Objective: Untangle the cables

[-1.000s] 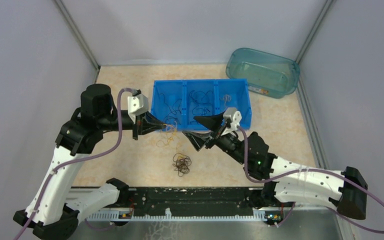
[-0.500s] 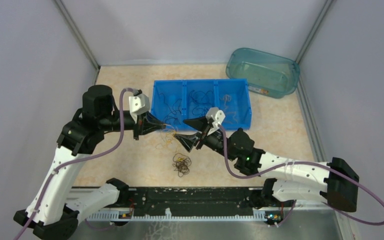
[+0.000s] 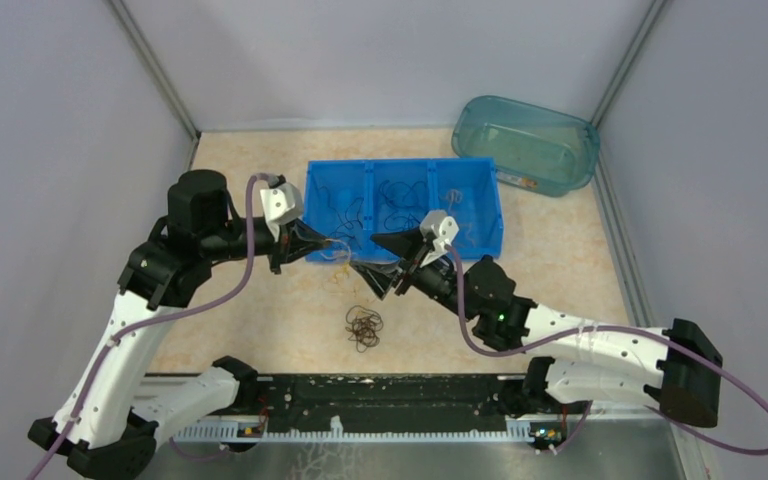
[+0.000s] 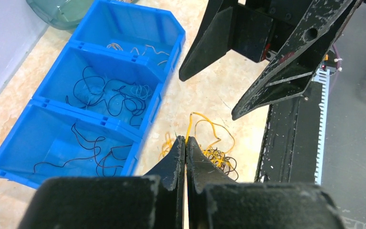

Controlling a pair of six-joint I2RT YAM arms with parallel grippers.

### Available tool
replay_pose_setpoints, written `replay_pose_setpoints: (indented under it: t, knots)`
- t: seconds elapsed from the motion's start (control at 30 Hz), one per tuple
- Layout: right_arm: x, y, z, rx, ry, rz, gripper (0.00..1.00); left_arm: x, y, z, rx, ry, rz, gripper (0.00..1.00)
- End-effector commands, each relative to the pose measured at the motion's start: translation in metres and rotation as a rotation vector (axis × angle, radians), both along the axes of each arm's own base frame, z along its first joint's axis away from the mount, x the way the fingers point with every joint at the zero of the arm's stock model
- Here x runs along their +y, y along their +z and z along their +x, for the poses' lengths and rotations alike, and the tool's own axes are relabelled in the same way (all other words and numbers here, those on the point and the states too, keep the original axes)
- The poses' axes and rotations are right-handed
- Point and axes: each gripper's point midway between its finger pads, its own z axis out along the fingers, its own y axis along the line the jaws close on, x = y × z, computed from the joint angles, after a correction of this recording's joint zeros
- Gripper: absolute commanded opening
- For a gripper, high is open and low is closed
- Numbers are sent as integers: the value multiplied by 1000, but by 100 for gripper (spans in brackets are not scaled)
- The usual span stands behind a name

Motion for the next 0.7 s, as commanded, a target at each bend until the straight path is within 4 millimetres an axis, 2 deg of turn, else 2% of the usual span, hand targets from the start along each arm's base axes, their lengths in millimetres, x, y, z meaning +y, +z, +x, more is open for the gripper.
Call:
replay_pose_setpoints:
  t: [0.0, 0.07, 0.17, 0.43, 0.67]
  knots:
    - [-18, 46, 0, -29, -53, 96, 66, 2, 6, 8, -54, 43, -1, 0]
    - [-21, 50, -3, -33, -43, 116, 66, 2, 5, 9, -54, 43, 0, 0]
    - [-11, 59, -4, -32, -24, 121, 65, -1, 2, 3, -23, 17, -13, 0]
    - [15, 50, 10, -32, -41, 88, 64, -3, 10, -1, 1, 13, -36, 0]
    - [20, 33, 31, 4, -143, 58, 59, -4, 18, -5, 17, 3, -50, 0]
